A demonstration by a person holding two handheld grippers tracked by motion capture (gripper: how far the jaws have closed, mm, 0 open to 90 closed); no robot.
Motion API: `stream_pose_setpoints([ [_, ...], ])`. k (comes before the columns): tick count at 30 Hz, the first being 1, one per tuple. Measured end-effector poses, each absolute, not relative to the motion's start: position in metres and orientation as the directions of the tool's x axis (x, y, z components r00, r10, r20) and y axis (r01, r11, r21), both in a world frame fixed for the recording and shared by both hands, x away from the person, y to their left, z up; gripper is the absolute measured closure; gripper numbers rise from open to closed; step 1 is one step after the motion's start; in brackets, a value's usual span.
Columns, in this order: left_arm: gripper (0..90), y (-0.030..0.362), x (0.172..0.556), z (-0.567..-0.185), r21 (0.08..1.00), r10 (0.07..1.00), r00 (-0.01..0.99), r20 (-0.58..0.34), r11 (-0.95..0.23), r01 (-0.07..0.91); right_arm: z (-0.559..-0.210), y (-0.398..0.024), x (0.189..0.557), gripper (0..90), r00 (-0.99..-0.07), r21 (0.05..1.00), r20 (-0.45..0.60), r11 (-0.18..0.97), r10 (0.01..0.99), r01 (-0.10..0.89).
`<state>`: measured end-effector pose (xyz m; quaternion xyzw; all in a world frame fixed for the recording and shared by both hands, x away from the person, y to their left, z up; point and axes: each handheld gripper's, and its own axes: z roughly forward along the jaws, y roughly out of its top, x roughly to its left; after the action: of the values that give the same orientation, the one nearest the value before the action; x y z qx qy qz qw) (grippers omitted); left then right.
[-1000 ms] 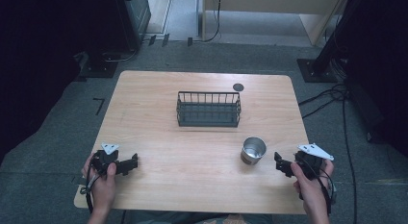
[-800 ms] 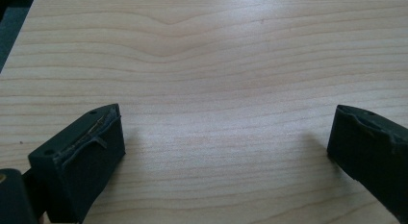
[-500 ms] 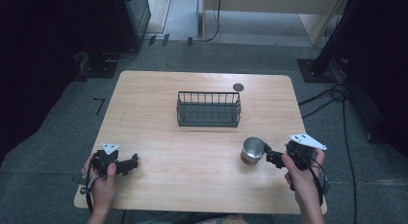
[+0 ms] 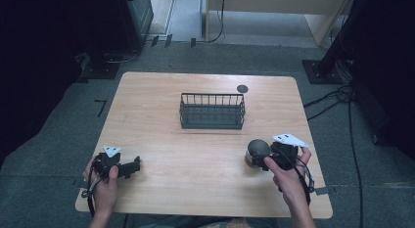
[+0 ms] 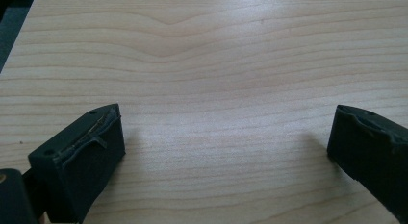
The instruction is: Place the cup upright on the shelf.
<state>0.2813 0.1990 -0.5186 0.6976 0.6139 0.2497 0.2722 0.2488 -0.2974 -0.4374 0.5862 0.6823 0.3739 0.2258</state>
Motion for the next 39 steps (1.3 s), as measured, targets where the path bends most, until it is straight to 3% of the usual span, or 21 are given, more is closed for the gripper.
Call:
stream_pose_setpoints([
  [25,0.0,0.199,0.281,-0.519,0.686,0.993,0.121,0.014,-0.098,0.721,-0.489,-0.282,0.266,0.0,-0.155,0.701,0.088,0.049,0.984,0.712],
  [31,0.0,0.199,0.281,-0.519,0.686,0.992,0.121,0.014,-0.098,0.721,-0.492,-0.281,0.264,16.7,-0.142,0.719,0.084,0.039,0.986,0.694],
  [39,0.0,0.199,0.281,-0.519,0.686,0.992,0.122,0.014,-0.098,0.721,-0.487,-0.281,0.264,17.7,-0.129,0.727,0.082,0.029,0.988,0.685],
])
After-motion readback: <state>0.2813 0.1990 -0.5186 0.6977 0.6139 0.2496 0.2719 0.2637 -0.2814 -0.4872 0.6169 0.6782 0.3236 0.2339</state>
